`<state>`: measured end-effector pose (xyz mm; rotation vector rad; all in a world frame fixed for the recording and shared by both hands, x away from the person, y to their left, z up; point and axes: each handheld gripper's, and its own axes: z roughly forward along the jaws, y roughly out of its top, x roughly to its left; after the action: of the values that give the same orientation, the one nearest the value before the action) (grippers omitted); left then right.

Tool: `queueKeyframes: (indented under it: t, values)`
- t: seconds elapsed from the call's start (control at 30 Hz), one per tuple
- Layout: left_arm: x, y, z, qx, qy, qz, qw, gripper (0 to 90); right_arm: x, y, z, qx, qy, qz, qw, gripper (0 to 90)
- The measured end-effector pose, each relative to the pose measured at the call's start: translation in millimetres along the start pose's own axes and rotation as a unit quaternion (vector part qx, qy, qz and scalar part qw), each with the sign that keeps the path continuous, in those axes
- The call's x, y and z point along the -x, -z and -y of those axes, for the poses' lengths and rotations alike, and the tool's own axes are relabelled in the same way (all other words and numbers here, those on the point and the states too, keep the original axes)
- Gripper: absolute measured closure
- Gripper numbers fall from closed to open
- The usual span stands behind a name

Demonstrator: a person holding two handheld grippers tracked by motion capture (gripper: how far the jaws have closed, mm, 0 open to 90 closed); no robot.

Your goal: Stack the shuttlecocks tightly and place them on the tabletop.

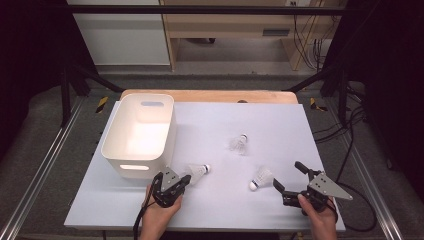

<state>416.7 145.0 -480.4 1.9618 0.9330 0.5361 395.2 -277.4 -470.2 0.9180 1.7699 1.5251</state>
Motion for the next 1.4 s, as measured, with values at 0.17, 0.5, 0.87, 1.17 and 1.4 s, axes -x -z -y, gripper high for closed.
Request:
queueKeyframes:
  t: [0.17,0.5,0.87,1.17,1.4]
  values:
    - [3.4,-4.3,-2.5,-0.008,-0.013,0.000,0.9999,90.0,0.3,0.8,-0.2,0.001,-0.003,0.000,1.0000,3.5]
    - [7.8,-7.4,-3.0,-0.014,-0.019,0.008,0.9997,90.0,1.1,1.4,-0.7,0.003,-0.006,0.001,1.0000,3.5]
    - [33.7,-13.3,-13.8,-0.020,-0.037,0.034,0.9986,90.0,2.5,2.9,-1.6,0.005,-0.005,0.003,1.0000,3.4]
    - [60.4,-31.4,-30.5,-0.032,-0.071,0.038,0.9962,90.0,2.7,3.9,-2.3,0.009,-0.005,0.003,0.9999,3.4]
    - [64.5,-46.9,-38.9,-0.034,-0.058,0.033,0.9972,90.0,3.8,5.0,-3.2,0.011,-0.005,0.002,0.9999,3.4]
